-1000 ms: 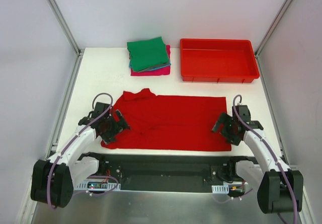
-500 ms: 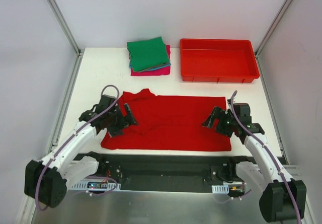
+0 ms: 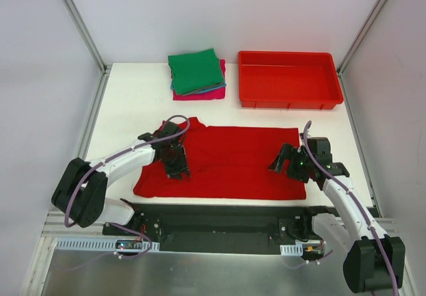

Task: Fold and stack the t-shirts
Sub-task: Fold the flattened tshirt in 1/3 of the way

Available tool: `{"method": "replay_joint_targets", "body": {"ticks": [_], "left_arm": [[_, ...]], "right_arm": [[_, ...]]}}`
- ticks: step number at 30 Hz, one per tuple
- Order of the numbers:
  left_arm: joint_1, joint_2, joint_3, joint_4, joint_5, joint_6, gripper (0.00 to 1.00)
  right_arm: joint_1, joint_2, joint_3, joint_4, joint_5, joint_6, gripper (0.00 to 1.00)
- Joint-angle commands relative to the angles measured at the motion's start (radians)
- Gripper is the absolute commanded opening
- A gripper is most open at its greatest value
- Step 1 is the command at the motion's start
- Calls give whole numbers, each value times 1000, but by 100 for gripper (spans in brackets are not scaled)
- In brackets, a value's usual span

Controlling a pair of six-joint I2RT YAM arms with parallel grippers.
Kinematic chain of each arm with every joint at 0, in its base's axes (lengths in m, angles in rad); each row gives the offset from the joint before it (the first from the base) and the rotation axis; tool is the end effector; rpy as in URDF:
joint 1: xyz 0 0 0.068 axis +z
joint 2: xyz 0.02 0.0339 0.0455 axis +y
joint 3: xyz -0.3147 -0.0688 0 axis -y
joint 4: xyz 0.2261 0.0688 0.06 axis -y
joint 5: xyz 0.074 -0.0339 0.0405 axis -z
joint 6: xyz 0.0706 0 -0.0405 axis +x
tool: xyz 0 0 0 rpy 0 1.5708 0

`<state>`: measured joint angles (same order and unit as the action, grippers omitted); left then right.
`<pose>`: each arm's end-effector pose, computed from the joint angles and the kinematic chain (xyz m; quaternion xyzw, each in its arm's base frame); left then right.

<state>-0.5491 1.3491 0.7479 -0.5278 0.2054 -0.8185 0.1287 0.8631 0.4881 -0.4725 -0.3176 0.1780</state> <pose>0.1907 -0.1336 0.2127 -0.1081 0.9648 -0.2152 0.1058 0.1372 0.0400 0.2199 -0.0332 0.9246 0.1995 0.3227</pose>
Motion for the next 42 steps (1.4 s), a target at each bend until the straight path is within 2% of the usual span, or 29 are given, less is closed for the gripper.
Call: {"method": "replay_joint_targets", "body": {"ticks": [1,8,9,11,21,32,35,37,38,42], "left_arm": [[-26,53,68,12,-11,15,32],[-31,119,102,14,-41,35,22],[-31,127,108,14,-47,41,17],[-31,140,117,14,-54,58,0],[-31,243,269,14,-61,266,0],[-32,435,487,22,146,541,0],[-32,438,501,22,105,565,0],[-31,440,510,19,52,578,6],[-31,443,522,11,42,581,13],[-31,438,567,-24,17,558,53]], "right_arm": [[2,5,-2,-14,20,-34,96],[3,-1,-5,-12,37,-48,96],[2,1,-3,-12,41,-51,96],[0,1,-2,-12,54,-54,96],[-6,7,-6,-2,80,-52,96],[-37,74,-22,63,55,-61,96],[-41,79,-26,67,46,-63,96],[-44,77,-29,71,48,-63,96],[-46,74,-31,69,48,-63,96],[-49,73,-33,74,46,-64,96]]}}
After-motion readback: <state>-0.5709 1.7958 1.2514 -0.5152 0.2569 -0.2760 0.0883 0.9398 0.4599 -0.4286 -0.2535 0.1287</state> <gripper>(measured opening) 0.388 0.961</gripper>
